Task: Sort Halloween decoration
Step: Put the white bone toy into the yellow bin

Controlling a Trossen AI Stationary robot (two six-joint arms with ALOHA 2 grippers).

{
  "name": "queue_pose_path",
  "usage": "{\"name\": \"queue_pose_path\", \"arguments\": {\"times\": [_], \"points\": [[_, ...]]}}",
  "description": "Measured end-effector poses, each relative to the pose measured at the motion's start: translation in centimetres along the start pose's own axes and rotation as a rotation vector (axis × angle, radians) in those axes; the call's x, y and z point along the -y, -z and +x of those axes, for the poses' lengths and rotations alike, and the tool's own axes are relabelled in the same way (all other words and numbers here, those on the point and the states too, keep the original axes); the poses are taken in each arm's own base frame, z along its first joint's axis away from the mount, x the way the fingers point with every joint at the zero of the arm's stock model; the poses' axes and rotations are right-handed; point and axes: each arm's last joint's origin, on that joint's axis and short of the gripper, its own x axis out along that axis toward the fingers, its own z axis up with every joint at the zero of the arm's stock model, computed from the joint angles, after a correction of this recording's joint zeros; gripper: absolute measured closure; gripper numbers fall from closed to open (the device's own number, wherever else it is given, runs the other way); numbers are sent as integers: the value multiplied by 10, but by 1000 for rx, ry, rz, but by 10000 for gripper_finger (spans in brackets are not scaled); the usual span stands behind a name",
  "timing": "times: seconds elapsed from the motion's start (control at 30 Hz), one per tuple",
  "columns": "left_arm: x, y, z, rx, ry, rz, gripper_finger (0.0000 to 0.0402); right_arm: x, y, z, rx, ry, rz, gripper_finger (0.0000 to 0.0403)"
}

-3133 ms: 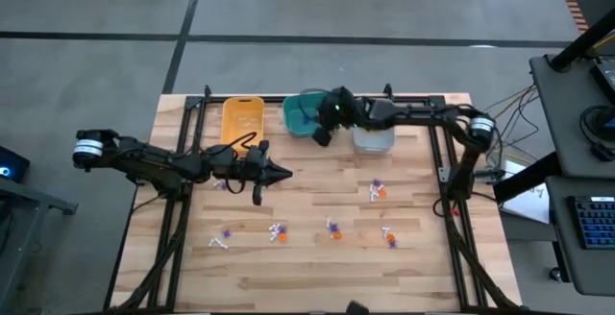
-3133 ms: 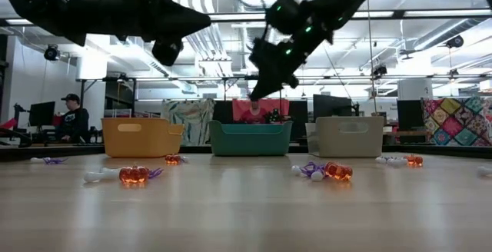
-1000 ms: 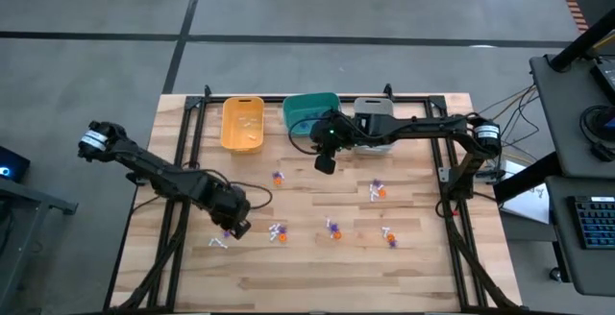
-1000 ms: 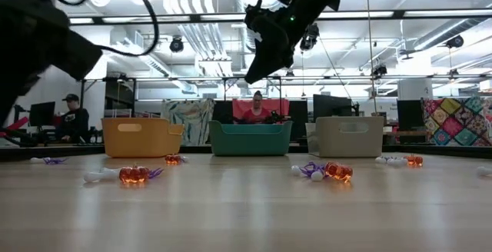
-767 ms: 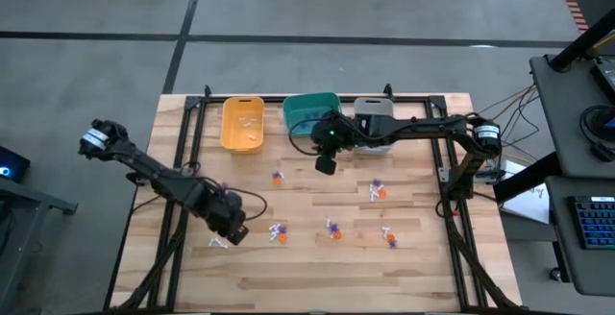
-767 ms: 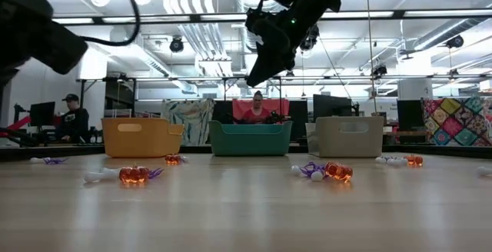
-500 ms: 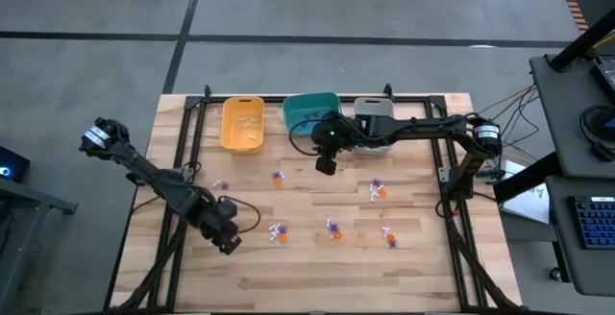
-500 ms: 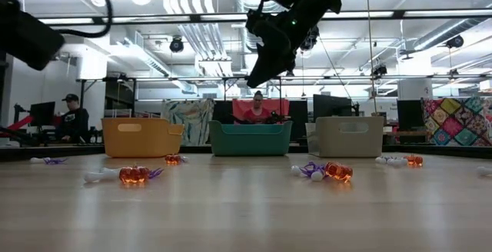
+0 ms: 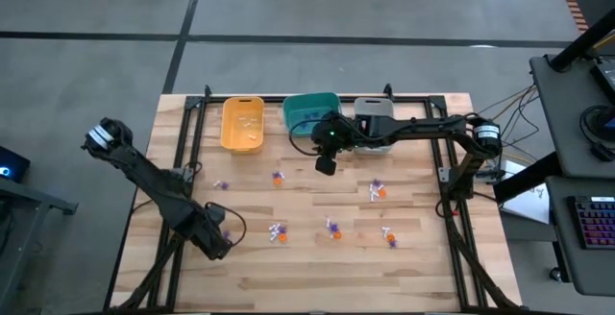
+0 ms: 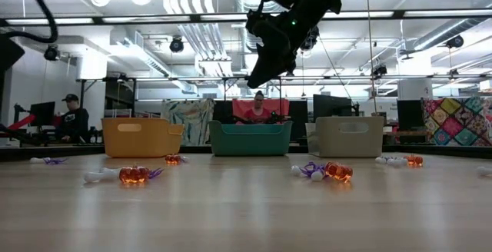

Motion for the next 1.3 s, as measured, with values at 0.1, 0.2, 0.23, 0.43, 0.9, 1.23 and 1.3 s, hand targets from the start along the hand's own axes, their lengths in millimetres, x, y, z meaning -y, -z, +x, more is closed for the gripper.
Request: {"name": "queue_pose_path", "arguments": {"times": [0.1, 0.2, 0.23, 0.43, 0.9, 1.23, 1.3], "points": [[2, 0, 8, 9, -43, -1, 261, 0, 0, 0, 0, 0, 1, 330], [3, 0, 18, 19, -90, 7, 261, 0, 0, 0, 0, 0, 9, 328], [4, -1, 21, 23, -106, 13, 261, 0, 0, 0, 0, 0, 9, 327], [7, -3, 38, 33, -184, 37, 261, -2, 0, 0, 0, -3, 7, 319], [9, -3, 40, 34, -184, 53, 357, -2, -2, 0, 18, -3, 18, 335], [3, -3, 34, 31, -193, 22, 399, -2, 2, 2, 5, -3, -3, 335], [4, -2, 27, 26, -161, 16, 400, -2, 3, 3, 2, -3, -4, 335]]}}
